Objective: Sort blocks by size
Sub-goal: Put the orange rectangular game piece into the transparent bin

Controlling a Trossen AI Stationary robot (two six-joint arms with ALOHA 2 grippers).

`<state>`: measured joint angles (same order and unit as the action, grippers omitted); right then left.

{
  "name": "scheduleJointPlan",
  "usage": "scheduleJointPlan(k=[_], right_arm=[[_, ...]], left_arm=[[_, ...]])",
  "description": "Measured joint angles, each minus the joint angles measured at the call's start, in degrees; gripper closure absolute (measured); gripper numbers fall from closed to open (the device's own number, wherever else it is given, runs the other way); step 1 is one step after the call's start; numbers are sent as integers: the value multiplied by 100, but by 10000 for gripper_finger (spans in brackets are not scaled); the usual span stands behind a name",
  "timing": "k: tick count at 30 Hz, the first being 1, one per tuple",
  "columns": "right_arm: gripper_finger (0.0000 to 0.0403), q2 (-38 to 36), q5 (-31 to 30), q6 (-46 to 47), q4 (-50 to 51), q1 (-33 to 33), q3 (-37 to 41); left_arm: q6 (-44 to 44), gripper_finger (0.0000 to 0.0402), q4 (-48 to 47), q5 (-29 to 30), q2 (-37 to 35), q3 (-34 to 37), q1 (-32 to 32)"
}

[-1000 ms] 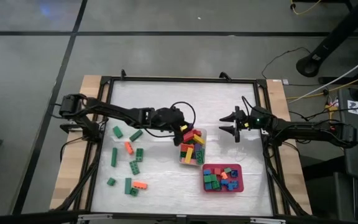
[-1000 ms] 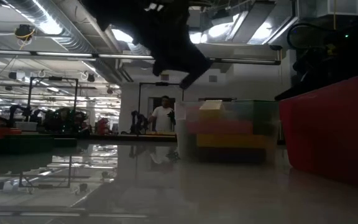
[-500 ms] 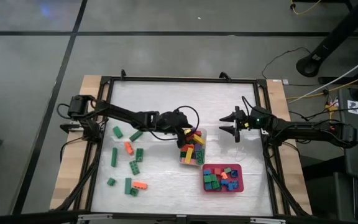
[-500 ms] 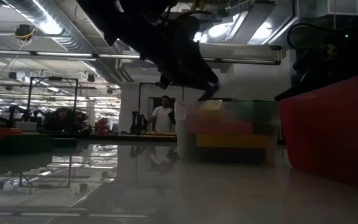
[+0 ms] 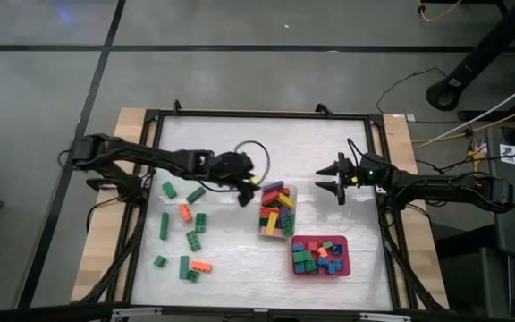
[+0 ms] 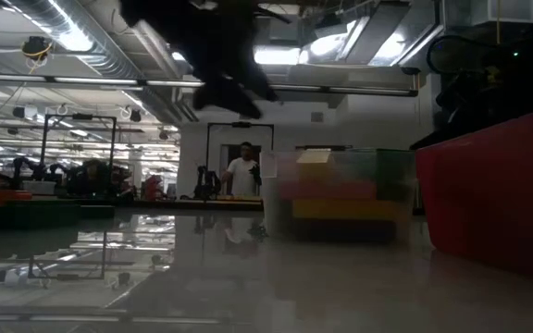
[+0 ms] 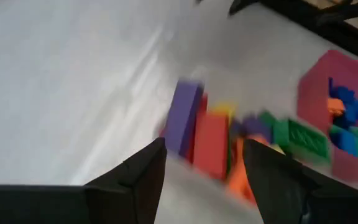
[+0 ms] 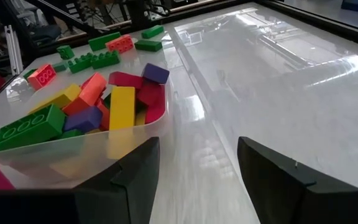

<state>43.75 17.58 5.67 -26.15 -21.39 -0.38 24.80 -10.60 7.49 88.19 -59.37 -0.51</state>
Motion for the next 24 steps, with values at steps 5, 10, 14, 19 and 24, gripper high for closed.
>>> scheduleJointPlan(k=[5, 10, 14, 19, 24], right_arm=[[189, 1, -2, -2, 34, 2, 0], [189, 0, -7, -2, 55, 2, 0], [189, 0, -9, -2, 57, 0, 0], [189, 0, -20, -2, 59, 0, 0], [189, 0, -22, -2, 61, 1, 0]], left_arm=[[1135, 202, -1905, -597, -692, 0, 240], [1955, 202, -3284, -692, -868, 0, 807], [3652, 202, -3990, -686, -795, 0, 1149], [6429, 201, -4712, -670, -755, 0, 1370], [8250, 201, -5394, -671, -755, 5, 1541]])
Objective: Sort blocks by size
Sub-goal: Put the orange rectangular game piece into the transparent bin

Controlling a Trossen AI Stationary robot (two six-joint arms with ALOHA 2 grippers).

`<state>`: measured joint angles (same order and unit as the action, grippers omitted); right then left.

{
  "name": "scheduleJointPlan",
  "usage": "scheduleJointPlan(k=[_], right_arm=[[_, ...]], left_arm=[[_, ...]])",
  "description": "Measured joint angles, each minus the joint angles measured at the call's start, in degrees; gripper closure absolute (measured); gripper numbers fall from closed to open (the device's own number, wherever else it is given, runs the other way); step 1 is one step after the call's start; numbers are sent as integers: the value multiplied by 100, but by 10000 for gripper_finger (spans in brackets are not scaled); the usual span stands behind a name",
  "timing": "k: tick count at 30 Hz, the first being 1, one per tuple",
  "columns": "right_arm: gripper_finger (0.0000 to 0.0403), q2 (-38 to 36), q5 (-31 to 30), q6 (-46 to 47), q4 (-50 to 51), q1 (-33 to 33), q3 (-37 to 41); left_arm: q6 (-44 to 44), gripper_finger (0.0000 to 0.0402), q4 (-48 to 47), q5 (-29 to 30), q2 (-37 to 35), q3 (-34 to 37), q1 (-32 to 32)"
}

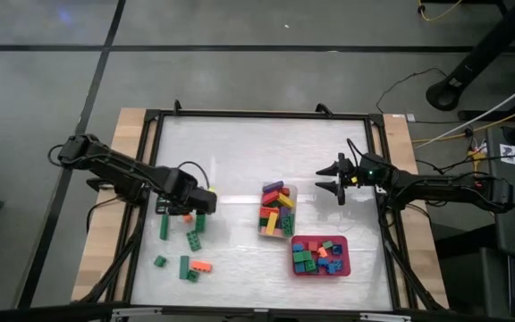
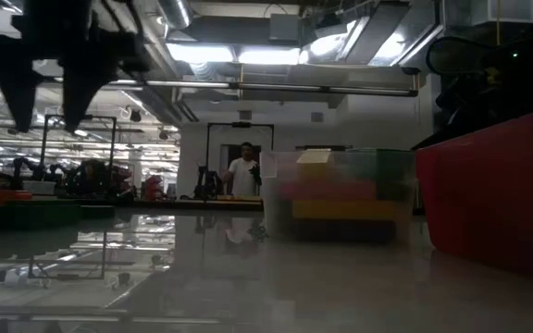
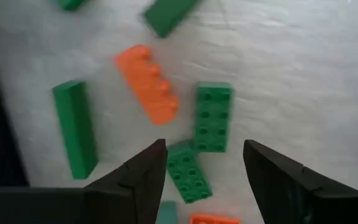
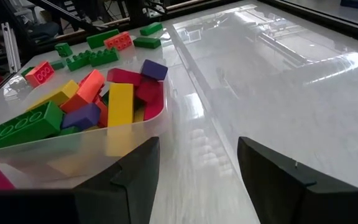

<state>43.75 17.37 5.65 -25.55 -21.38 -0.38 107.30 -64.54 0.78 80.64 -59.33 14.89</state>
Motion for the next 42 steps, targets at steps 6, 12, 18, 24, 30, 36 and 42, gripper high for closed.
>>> scheduleJointPlan(k=[6, 12, 18, 24, 30, 36, 42], right_arm=[[189, 0, 0, 0, 1, 1, 2], [189, 0, 0, 0, -1, -1, 0], [189, 0, 0, 0, -1, -1, 1], [189, 0, 0, 0, -1, -1, 0], [189, 0, 2, 0, -1, -1, 2], [189, 0, 2, 1, -4, -1, 0], [189, 0, 2, 0, -8, 1, 2]], left_arm=[[630, 201, 114, 2, 2, 374, 77], [943, 201, 298, 2, 4, 911, 77], [1108, 201, 720, 2, 4, 1410, 77], [973, 207, 1615, 4, 4, 2008, 66], [367, 292, 2099, 23, -7, 2216, 66], [174, 329, 2226, 360, -60, 2211, 67], [-397, 329, 2432, 985, -174, 1806, -26]])
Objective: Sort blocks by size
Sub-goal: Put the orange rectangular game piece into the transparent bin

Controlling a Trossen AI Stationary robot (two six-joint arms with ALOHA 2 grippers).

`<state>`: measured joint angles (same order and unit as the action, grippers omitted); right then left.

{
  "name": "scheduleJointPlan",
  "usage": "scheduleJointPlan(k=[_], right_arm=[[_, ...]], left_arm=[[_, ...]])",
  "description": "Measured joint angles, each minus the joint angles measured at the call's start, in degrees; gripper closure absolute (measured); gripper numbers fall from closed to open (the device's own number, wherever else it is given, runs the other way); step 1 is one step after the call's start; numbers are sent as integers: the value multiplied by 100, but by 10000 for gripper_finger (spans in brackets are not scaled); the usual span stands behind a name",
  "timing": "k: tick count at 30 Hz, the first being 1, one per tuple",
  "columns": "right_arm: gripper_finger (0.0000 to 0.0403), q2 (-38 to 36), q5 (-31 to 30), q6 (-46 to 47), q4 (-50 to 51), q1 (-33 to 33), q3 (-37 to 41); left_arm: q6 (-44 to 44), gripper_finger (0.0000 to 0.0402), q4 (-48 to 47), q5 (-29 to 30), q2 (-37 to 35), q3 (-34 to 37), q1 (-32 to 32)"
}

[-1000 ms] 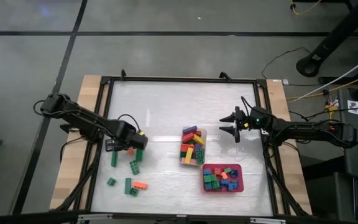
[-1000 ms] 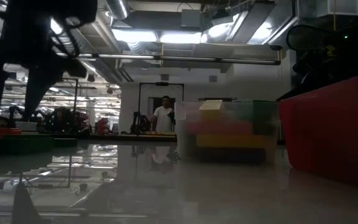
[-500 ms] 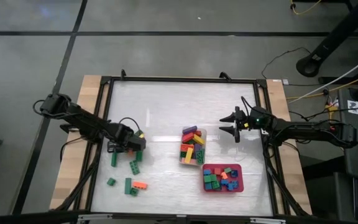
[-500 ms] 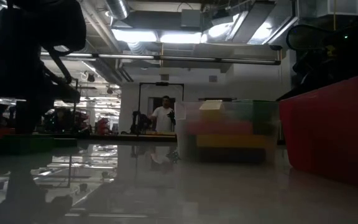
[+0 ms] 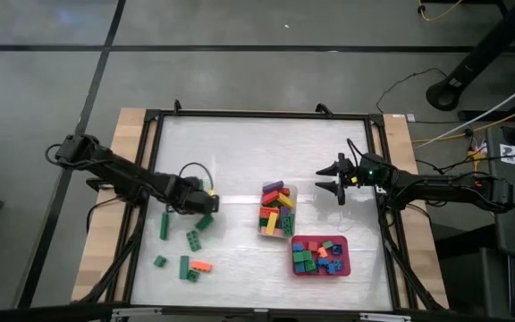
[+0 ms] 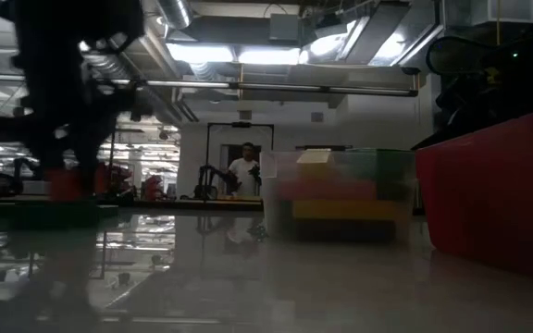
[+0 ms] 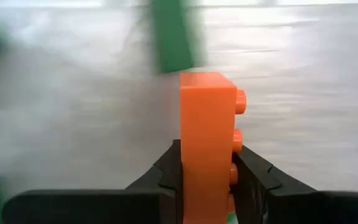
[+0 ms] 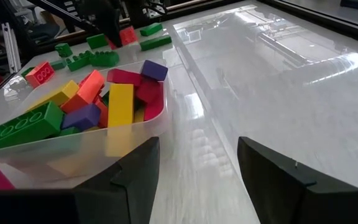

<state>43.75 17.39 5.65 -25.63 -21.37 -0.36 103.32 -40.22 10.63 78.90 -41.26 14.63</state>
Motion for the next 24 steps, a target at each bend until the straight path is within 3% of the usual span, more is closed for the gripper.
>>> scheduleJointPlan(k=[4, 8, 11, 15, 19, 24], right_arm=[[189, 0, 0, 2, 1, -2, -1], [189, 0, 0, 1, 1, -1, -1], [189, 0, 0, 2, -1, -2, 0], [189, 0, 0, 2, -4, -2, -2], [189, 0, 0, 2, 10, -1, 0], [189, 0, -1, 0, 12, 0, -1]], left_arm=[[-739, 329, 852, 688, -189, -273, -189], [-1941, 329, 2547, 1389, -156, -314, -439], [-3114, 329, 3930, 1539, 128, -320, -707], [-4645, 329, 5894, 1511, 819, -318, -1014], [-5669, 329, 7778, 1059, 1646, -332, -1247], [-6323, 320, 8528, 545, 2519, -839, -1368]])
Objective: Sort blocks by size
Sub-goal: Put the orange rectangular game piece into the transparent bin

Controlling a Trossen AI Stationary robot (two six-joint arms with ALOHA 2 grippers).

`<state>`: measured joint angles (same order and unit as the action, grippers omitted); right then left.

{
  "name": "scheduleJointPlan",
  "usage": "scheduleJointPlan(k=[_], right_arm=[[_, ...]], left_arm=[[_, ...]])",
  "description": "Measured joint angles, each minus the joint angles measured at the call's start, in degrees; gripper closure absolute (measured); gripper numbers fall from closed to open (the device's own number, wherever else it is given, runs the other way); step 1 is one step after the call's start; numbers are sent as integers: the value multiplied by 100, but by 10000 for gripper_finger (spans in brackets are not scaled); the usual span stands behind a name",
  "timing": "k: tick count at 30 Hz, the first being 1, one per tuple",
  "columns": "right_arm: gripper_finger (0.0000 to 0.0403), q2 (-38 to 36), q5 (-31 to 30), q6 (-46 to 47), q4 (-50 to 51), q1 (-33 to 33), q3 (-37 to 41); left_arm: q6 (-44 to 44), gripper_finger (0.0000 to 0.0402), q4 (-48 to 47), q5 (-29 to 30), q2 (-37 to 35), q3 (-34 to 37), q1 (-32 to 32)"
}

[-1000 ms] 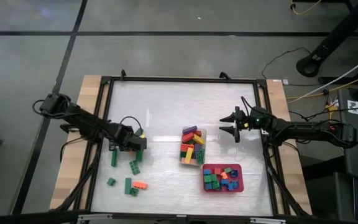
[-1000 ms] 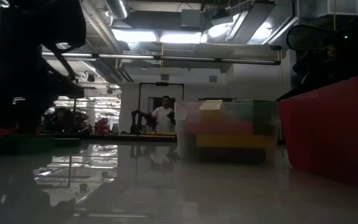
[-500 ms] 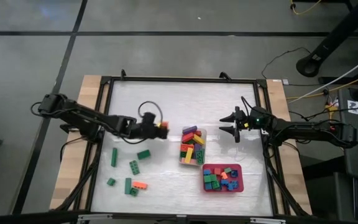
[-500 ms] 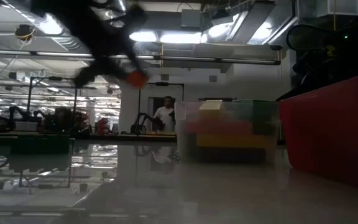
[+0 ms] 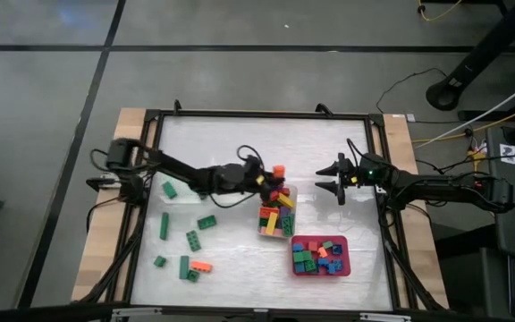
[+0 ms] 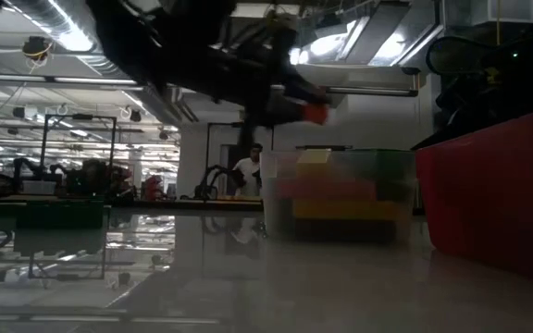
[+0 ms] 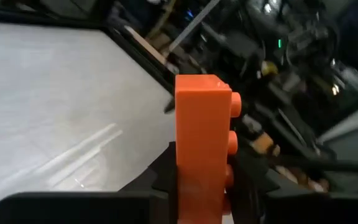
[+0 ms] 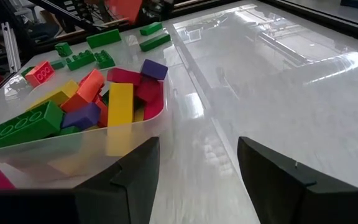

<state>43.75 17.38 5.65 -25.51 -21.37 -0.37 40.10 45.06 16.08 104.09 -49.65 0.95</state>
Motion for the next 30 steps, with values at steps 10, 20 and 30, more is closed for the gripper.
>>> scheduleJointPlan(k=[10, 20, 30], right_arm=[[189, 0, -45, 0, 1, 0, -1], [189, 0, -45, 2, -1, -1, 0], [189, 0, -43, 2, -3, 0, -1]], left_arm=[[-1701, 315, -707, -869, 836, -1054, 163], [-2231, 290, -1021, -862, 835, -1097, 208], [-1636, 290, -1149, -858, 835, -1097, 205]])
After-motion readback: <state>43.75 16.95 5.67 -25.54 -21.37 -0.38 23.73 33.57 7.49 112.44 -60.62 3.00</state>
